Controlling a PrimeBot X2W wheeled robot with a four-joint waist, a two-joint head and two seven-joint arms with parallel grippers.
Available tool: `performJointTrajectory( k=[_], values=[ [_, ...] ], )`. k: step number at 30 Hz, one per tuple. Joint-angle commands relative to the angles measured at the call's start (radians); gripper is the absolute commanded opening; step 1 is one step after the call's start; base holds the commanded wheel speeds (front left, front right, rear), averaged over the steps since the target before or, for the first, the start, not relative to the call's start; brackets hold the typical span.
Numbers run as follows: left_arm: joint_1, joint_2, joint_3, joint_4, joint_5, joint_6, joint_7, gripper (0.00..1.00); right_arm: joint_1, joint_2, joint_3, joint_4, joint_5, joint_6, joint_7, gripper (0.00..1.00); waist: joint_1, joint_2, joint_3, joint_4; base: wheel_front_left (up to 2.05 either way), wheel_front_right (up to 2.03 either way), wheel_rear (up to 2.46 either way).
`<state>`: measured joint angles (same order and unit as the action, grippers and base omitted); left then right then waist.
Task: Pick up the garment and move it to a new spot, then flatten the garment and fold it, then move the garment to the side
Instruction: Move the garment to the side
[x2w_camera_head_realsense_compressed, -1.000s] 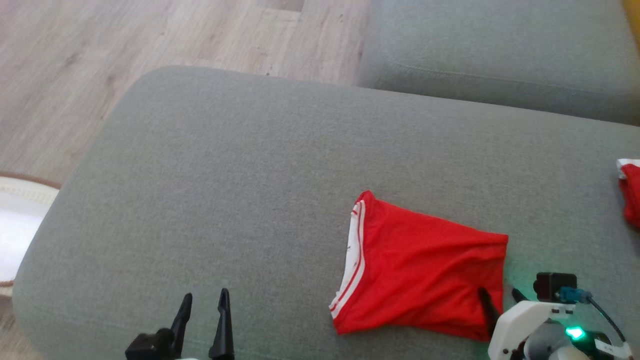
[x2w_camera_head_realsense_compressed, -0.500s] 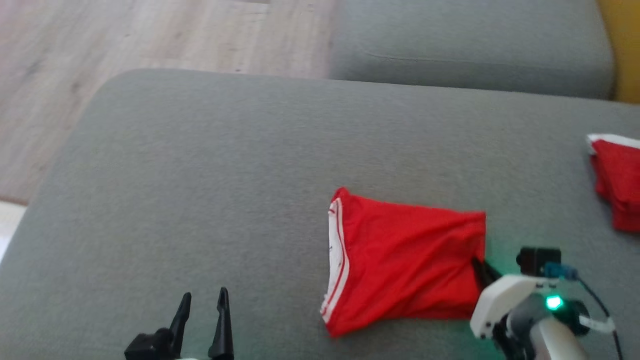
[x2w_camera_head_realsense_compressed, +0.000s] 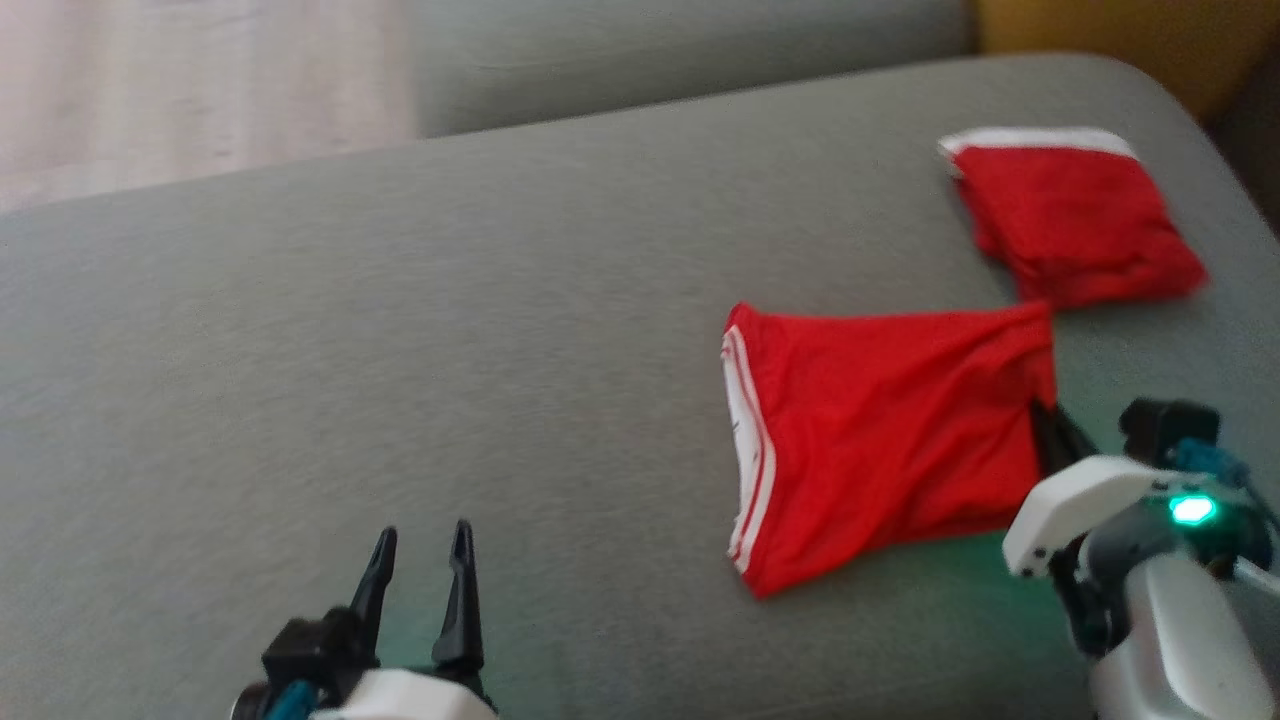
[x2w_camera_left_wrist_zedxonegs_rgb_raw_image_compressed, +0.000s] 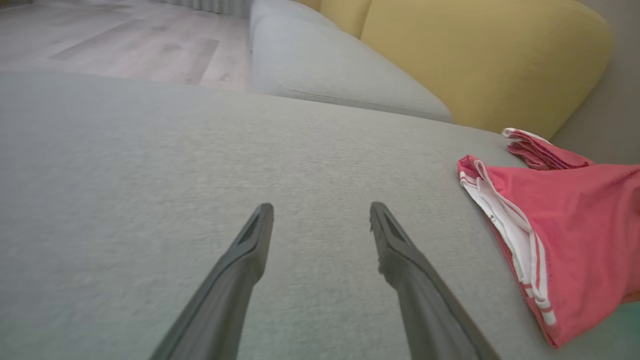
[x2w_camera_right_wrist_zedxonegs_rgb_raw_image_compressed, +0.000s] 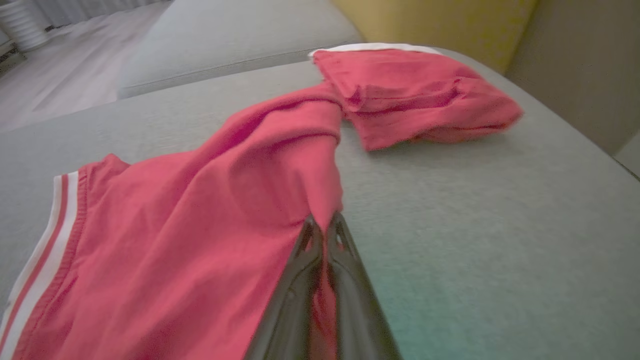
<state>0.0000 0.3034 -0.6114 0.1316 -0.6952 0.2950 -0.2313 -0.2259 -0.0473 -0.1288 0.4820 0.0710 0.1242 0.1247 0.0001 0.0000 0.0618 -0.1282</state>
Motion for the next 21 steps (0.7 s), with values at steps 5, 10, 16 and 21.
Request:
performJointTrajectory(
  k=[5, 10, 16, 21],
  values=[
    [-0.083, -0.002, 0.026, -0.003, 0.020, -0.008, -0.011, 1.00, -0.079, -0.022, 0.000, -0.083, -0.015, 0.007, 0.015, 0.00, -0.0001, 0.0000, 0.067, -0.126, 0.00, 0.00, 0.00],
    [-0.101, -0.017, 0.016, 0.024, 0.023, -0.015, -0.013, 1.00, -0.090, -0.028, -0.011, -0.107, -0.022, 0.007, 0.023, 0.00, -0.0001, 0.0000, 0.066, -0.138, 0.00, 0.00, 0.00],
    [-0.104, -0.033, 0.009, 0.047, 0.020, -0.027, -0.017, 1.00, -0.131, -0.035, 0.028, -0.140, -0.030, 0.007, 0.042, 0.00, -0.0001, 0.0000, 0.049, -0.103, 0.00, 0.00, 0.00],
    [-0.096, -0.041, 0.017, 0.055, 0.017, -0.029, -0.021, 1.00, -0.221, -0.056, 0.082, -0.153, -0.032, 0.007, 0.076, 0.00, -0.0001, 0.0000, 0.034, -0.056, 0.00, 0.00, 0.00]
  ],
)
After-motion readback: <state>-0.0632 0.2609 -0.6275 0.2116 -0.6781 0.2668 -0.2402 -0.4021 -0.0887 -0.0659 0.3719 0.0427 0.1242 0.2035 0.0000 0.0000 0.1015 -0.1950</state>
